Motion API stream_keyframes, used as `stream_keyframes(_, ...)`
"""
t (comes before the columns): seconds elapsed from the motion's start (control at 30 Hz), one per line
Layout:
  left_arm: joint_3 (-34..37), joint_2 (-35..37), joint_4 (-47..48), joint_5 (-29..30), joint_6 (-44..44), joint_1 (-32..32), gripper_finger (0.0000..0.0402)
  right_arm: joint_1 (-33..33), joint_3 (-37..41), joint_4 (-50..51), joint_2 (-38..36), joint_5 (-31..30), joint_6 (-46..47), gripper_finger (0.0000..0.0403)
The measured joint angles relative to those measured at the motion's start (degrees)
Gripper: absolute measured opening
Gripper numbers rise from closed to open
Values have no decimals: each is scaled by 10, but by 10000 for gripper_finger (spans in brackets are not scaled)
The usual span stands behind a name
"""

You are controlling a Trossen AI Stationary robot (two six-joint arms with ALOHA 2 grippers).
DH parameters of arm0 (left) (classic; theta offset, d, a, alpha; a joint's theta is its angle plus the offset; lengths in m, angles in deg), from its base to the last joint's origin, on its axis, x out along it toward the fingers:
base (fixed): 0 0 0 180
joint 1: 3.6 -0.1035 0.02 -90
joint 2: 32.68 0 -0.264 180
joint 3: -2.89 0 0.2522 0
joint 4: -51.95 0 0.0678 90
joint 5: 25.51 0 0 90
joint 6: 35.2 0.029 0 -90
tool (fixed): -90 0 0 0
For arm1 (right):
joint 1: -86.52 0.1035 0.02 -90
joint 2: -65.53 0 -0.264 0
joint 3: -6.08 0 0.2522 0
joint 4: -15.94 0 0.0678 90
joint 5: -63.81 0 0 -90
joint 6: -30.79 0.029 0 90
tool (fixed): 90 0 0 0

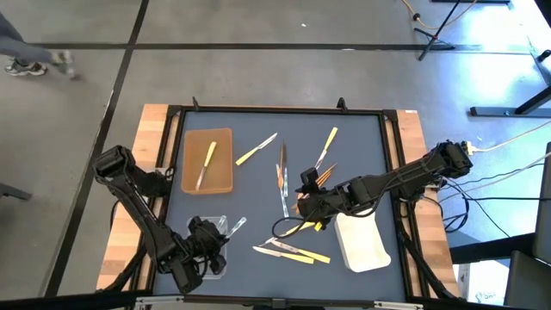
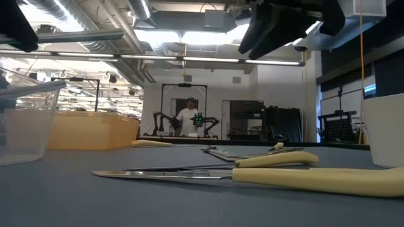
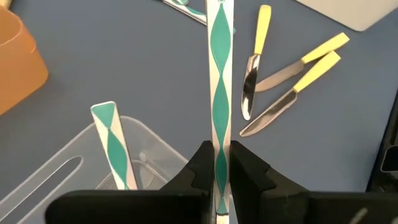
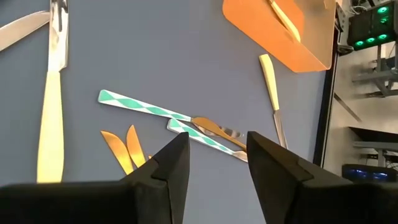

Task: Sort silverware by color (type)
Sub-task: Put the green knife into the transparent bin

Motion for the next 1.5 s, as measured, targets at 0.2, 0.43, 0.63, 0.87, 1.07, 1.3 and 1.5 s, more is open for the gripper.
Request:
stream_keyframes(0.2, 0, 0, 23, 4, -36, 13, 23, 0, 0, 1, 0, 0, 0, 150)
stream_keyframes(0.43, 0, 0, 55, 10, -82, 27, 23, 0, 0, 9, 0, 0, 0, 150)
stream_keyframes(0.63, 0, -19, 71, -9, -117, 29, 23, 0, 0, 13, 0, 0, 0, 150)
stream_keyframes(0.87, 0, -56, 69, -35, -142, 28, 23, 0, 0, 13, 0, 0, 0, 150)
stream_keyframes(1.07, 0, -70, 70, -71, -156, 28, 24, 0, 0, 13, 0, 0, 0, 150)
stream_keyframes(1.3, 0, -70, 69, -83, -155, 25, 56, 0, 0, 13, 0, 0, 0, 150)
stream_keyframes(1.5, 0, -71, 69, -85, -155, 23, 93, 0, 0, 13, 0, 0, 0, 150)
